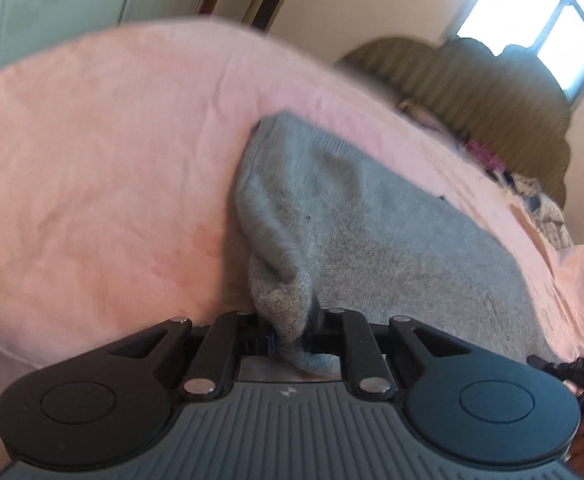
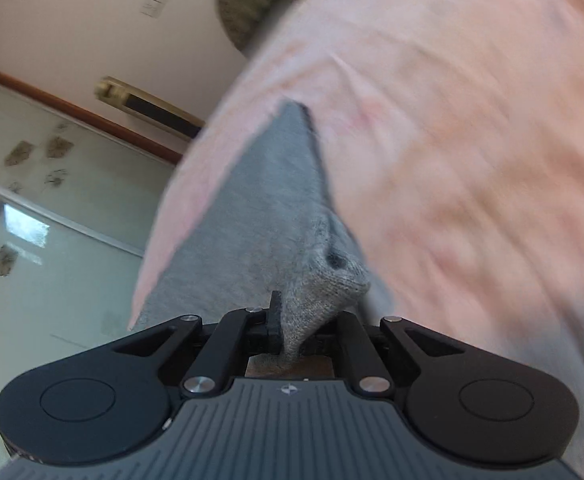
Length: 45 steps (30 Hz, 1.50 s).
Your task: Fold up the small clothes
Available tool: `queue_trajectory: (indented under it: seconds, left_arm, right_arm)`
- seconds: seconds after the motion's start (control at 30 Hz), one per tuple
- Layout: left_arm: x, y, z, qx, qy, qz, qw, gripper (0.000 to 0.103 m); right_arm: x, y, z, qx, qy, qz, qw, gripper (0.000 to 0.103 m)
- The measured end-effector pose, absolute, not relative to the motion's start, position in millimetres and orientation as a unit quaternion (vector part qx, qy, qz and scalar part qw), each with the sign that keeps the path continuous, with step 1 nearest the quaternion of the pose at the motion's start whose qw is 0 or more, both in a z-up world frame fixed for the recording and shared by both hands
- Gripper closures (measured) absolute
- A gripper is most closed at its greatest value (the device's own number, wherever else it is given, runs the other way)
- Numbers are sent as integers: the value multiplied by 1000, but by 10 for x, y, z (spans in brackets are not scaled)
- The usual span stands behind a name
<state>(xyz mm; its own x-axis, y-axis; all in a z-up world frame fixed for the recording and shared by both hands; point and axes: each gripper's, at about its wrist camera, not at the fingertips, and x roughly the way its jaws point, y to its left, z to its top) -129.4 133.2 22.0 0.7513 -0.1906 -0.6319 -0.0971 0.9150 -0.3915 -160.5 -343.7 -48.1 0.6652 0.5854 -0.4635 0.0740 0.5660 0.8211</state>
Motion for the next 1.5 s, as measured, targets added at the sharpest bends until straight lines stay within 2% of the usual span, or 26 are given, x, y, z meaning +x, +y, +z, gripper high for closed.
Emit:
queue_trajectory:
  seconds: [0.07, 0.1, 0.13, 0.17, 0.2, 0.23, 0.27, 0.3, 0.4, 0.47, 0.57, 0.6, 0.63, 0.67, 0.77, 0.87, 0.97, 1.1, 1.27, 1.43, 1.5]
  left_arm:
    - [-1412, 1404, 341, -190, 345, -25, 919, 80]
    - [-1498, 1465, 443, -187, 326, -14, 927, 73]
    - [-1565, 1516, 571, -178, 295, 5, 939, 68]
    - [-1606, 1549, 702, -163, 261, 25, 951, 62]
    - [-1583, 1554, 853, -141, 227, 43, 963, 43]
    - [-1504, 1517, 973, -125, 197, 60, 971, 22]
    - [-1369, 1446, 1058, -112, 174, 68, 976, 16]
    - [-1169, 1334, 1107, -95, 161, 63, 980, 15]
    - [-410, 895, 991, -43, 183, 39, 981, 15]
    - [155, 588, 731, -7, 252, 21, 968, 15]
    - [613, 318, 208, 65, 330, 62, 940, 15]
    - [618, 386, 186, 39, 327, 55, 942, 14]
    - [628, 473, 199, 17, 336, 52, 940, 13]
    - [618, 555, 172, 1, 341, 45, 939, 13]
    - [583, 613, 177, -6, 341, 33, 939, 11]
    - [563, 602, 160, 0, 340, 39, 940, 11]
    - [596, 597, 176, -1, 340, 38, 939, 10]
    - [621, 572, 187, 2, 341, 39, 939, 10]
    - [586, 564, 224, 5, 343, 41, 938, 10]
    - [131, 596, 352, -29, 346, -3, 938, 9]
    - [27, 575, 225, -4, 344, -8, 939, 7]
  right_arm:
    - [-1632, -3493, -424, 455, 374, 153, 794, 85]
    - [-1644, -3553, -338, 459, 372, 150, 792, 67]
    - [-1660, -3616, -227, 452, 359, 148, 803, 41]
    - [-1695, -3683, -70, 433, 329, 137, 828, 31]
    - [-1696, -3715, 102, 401, 301, 124, 856, 23]
    - [-1658, -3700, 275, 361, 279, 118, 882, 24]
    - [-1561, -3635, 432, 323, 262, 115, 902, 24]
    - [-1435, -3535, 546, 299, 251, 120, 913, 23]
    - [-833, -3017, 673, 246, 253, 177, 919, 9]
    - [-380, -2620, 595, 216, 271, 192, 918, 8]
    - [145, -2128, 305, 141, 336, 153, 919, 14]
    - [227, -2002, 178, 98, 350, 141, 921, 15]
    - [278, -1927, 46, 51, 354, 123, 926, 12]
    - [225, -1886, -51, 5, 322, 120, 939, 11]
    - [231, -1977, -50, 24, 323, 126, 938, 8]
    - [183, -1897, 11, -19, 331, 114, 937, 8]
    - [-71, -1935, 123, 2, 323, 122, 939, 7]
    - [-213, -1973, -19, -20, 320, 114, 940, 0]
    - [-181, -1957, 2, -19, 318, 104, 942, 0]
    - [-482, -2001, 95, -17, 314, 107, 943, 0]
    - [-532, -2074, -23, -19, 314, 109, 943, 0]
